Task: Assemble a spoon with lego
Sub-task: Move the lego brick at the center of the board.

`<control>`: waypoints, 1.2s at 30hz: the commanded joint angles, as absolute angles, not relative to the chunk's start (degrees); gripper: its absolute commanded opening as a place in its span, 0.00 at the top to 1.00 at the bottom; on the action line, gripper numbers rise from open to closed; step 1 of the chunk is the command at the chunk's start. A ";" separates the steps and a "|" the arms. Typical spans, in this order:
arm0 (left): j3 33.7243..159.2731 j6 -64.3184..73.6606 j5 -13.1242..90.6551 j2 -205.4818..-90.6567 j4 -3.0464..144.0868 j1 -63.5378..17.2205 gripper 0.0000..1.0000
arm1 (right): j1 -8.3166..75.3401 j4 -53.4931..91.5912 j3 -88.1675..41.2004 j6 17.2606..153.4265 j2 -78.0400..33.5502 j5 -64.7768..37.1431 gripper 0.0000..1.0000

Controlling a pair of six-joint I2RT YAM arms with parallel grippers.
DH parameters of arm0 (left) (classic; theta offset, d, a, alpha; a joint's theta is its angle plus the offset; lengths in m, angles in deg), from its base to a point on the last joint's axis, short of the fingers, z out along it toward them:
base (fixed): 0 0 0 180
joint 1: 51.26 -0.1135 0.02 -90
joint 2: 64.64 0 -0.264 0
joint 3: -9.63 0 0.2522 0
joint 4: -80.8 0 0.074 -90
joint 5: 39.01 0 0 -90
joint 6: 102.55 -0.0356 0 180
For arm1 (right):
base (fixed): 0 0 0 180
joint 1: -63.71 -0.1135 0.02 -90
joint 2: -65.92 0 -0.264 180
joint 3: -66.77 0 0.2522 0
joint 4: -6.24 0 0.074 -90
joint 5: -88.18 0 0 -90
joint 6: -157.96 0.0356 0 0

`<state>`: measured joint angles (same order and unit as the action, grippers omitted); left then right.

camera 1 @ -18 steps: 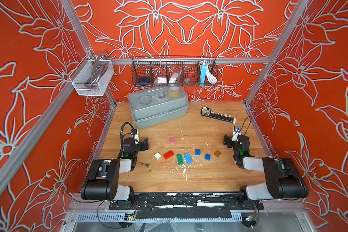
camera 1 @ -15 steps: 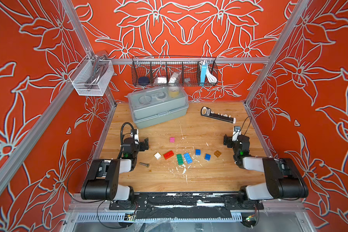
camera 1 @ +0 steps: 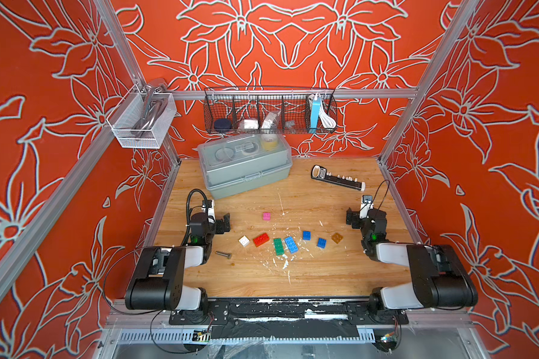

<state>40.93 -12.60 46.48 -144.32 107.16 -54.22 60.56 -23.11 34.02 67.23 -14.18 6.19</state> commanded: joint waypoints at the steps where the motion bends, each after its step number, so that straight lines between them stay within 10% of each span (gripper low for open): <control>1: 45.34 -13.32 51.22 -136.78 96.60 -51.37 0.02 | 58.89 -3.70 27.04 69.51 -5.34 9.94 0.00; 13: 64.99 -1.66 54.04 -125.21 63.77 -33.89 0.02 | 52.23 62.63 4.02 89.33 5.74 4.53 0.07; 24: 63.00 7.72 54.19 -127.76 59.84 -14.58 0.02 | 50.92 57.04 7.72 97.18 -8.55 -9.63 0.18; 36: 64.06 6.75 55.80 -131.04 59.61 -12.05 0.02 | 50.55 48.35 8.87 101.78 -17.31 -16.75 0.24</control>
<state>62.73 6.59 54.85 -130.51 59.75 -12.25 50.89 51.09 8.19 99.68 -15.95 -13.65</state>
